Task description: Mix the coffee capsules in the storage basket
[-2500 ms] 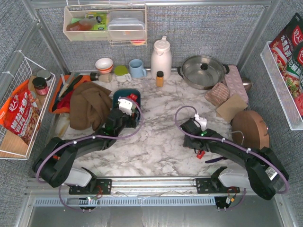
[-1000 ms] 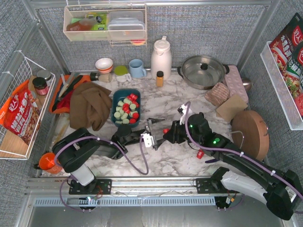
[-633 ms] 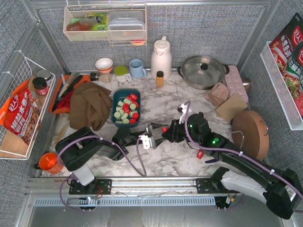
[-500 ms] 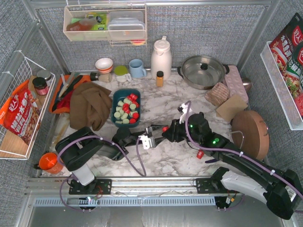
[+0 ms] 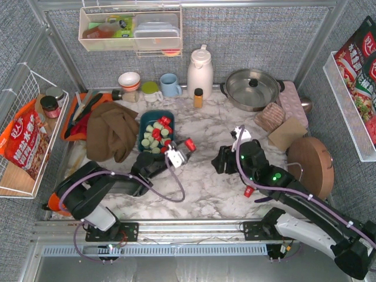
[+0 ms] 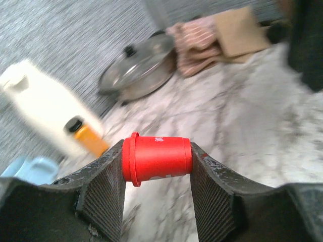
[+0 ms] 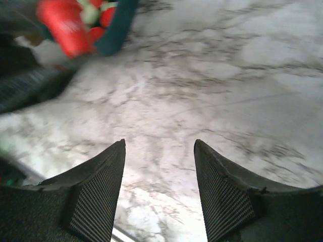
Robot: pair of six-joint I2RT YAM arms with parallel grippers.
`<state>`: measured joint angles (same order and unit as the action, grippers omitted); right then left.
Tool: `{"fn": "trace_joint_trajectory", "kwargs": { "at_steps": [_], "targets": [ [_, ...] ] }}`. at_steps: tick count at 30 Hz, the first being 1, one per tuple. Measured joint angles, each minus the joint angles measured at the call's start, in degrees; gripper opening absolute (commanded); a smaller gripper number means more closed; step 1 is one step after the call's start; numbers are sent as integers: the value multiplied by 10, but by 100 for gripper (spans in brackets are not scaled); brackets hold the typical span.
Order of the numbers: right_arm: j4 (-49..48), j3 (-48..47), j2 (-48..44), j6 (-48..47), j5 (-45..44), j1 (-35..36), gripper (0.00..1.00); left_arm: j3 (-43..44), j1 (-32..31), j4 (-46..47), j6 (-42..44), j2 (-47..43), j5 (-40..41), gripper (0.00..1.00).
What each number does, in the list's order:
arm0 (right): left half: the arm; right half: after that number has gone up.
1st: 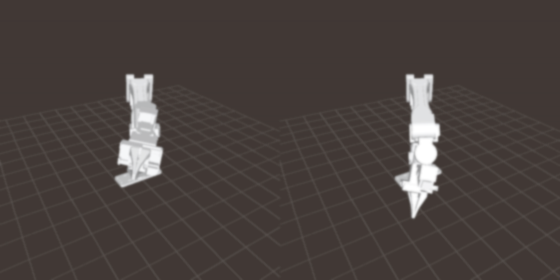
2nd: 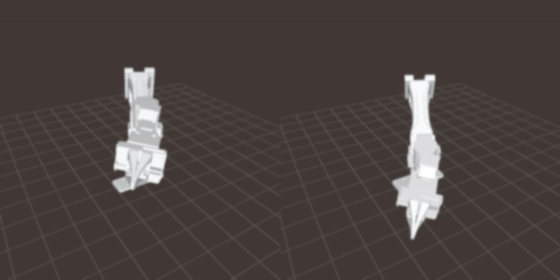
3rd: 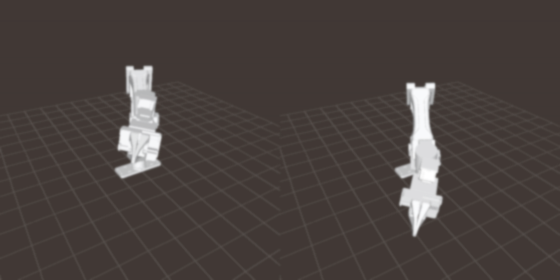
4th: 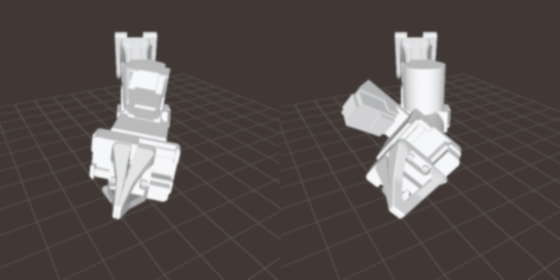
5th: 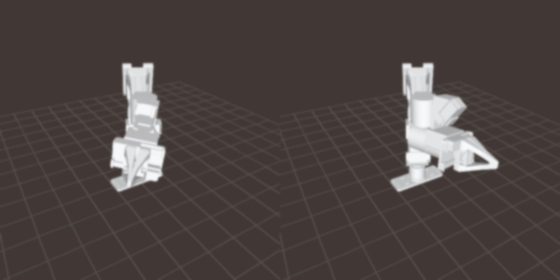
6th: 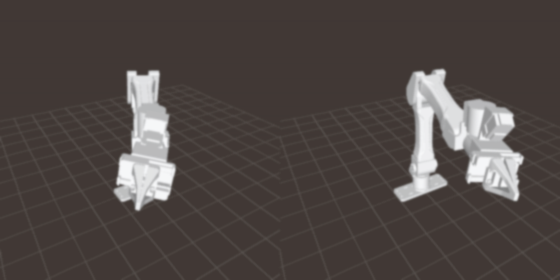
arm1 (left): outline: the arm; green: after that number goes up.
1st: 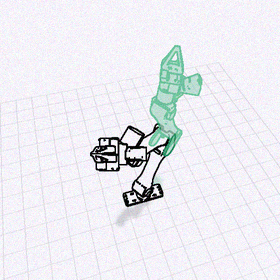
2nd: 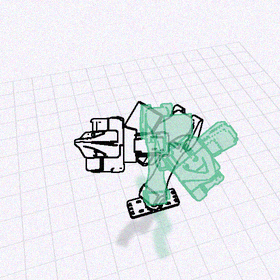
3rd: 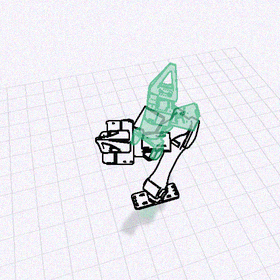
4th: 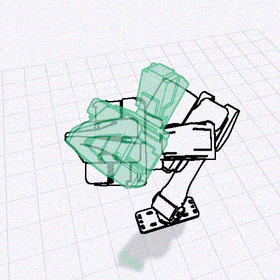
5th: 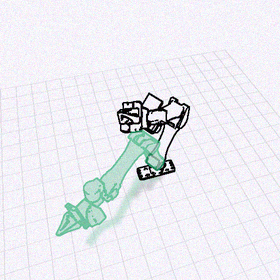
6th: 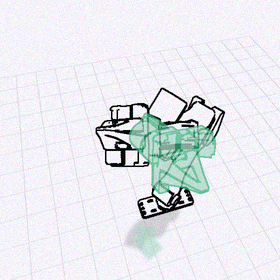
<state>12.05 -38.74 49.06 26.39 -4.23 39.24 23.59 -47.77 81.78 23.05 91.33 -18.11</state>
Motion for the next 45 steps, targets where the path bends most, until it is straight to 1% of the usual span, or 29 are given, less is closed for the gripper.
{"fn": "trace_joint_trajectory", "kwargs": {
  "at_steps": [2, 4, 8, 12, 14, 16, 21, 23, 24, 25, 31, 37, 45],
  "targets": [
    [29, -3, -9, 0, -54, -1, 61, 15, 22, -52, -21, -25, 45, 36],
    [66, -10, -8, 6, -111, -2, 61, 44, 47, -125, -49, -43, 98, 36],
    [142, -25, 14, 52, -220, -4, 61, 99, 99, -276, -125, -52, 188, 37],
    [214, -33, 44, 117, -285, -6, 61, 99, 119, -371, -183, -49, 229, 38],
    [245, -36, 59, 151, -306, -7, 61, 94, 120, -398, -202, -49, 245, 40],
    [274, -41, 73, 182, -320, -10, 61, 88, 121, -414, -215, -49, 257, 46],
    [341, -48, 103, 255, -343, -11, 61, 73, 123, -435, -243, -60, 292, 69],
    [363, -48, 114, 283, -344, -11, 61, 68, 123, -434, -250, -68, 304, 84],
    [370, -47, 118, 295, -344, -11, 60, 65, 123, -434, -252, -72, 308, 97],
    [375, -44, 121, 306, -343, -11, 60, 64, 123, -434, -254, -76, 313, 99],
    [377, 9, 137, 355, -304, -11, 59, 65, 123, -424, -261, -100, 315, 99],
    [342, 55, 144, 376, -268, -11, 57, 52, 122, -409, -261, -124, 315, 99],
    [277, 94, 162, 381, -255, -11, 54, 48, 122, -398, -260, -129, 309, 99]
  ]
}}
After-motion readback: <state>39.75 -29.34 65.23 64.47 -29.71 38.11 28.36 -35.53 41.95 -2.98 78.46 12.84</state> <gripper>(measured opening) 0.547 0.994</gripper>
